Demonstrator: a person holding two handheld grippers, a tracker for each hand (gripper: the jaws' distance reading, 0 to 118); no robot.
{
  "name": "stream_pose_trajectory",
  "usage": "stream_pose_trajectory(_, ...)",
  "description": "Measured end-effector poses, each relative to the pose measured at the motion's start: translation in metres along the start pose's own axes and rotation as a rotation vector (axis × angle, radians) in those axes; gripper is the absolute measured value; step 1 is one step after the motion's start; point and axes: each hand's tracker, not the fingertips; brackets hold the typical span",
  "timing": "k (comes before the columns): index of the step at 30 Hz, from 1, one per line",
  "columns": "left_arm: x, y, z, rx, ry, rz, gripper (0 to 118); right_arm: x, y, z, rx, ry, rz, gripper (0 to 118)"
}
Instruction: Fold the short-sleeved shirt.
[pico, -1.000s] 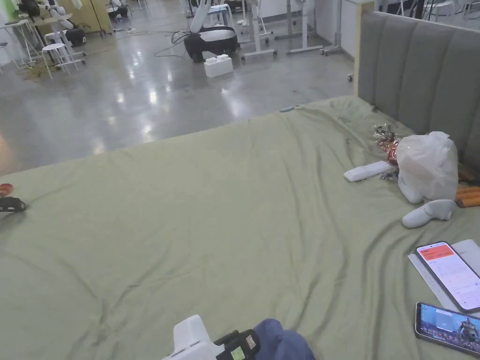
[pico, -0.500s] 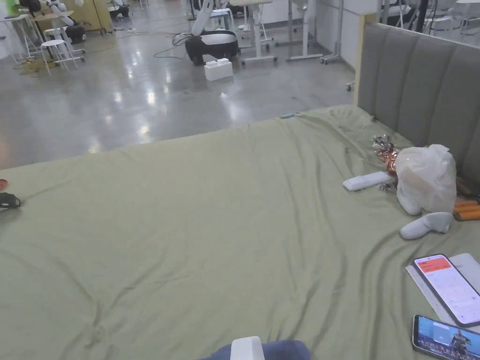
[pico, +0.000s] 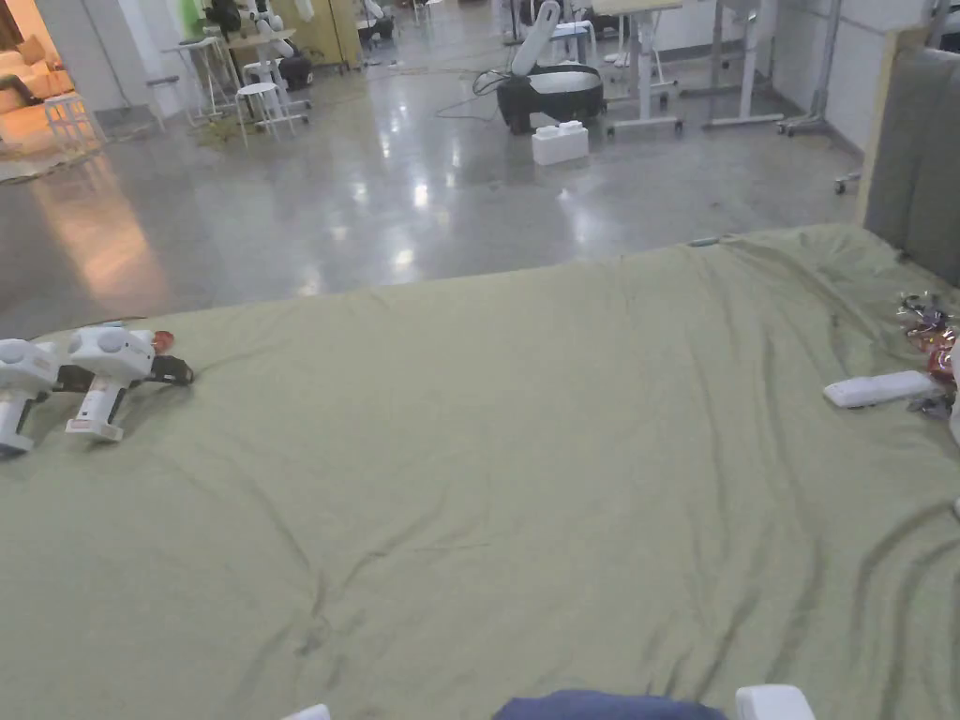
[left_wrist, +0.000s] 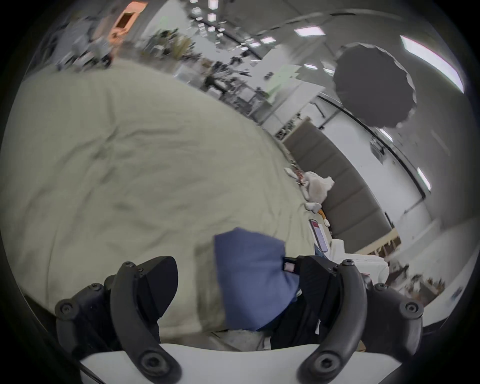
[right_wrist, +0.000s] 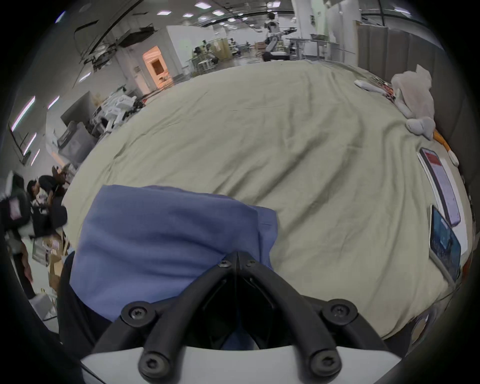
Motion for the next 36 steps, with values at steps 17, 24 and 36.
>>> stream_pose_trajectory(17,-0.021,-0.018,-0.089,-0.165,-0.186,0.322,26,0.002,-0.009,0.01,0.035,0.02,-0.061,0)
stream_pose_trajectory(24,-0.075,0.078,0.054,0.032,-0.122,0.289,25,0.015,-0.016,0.057,0.159,0.232,-0.206,0)
stream_pose_trajectory(36,-0.234,0.178,0.196,0.0,0.58,0.216,29,0.005,-0.039,0.044,0.061,0.247,-0.11,0)
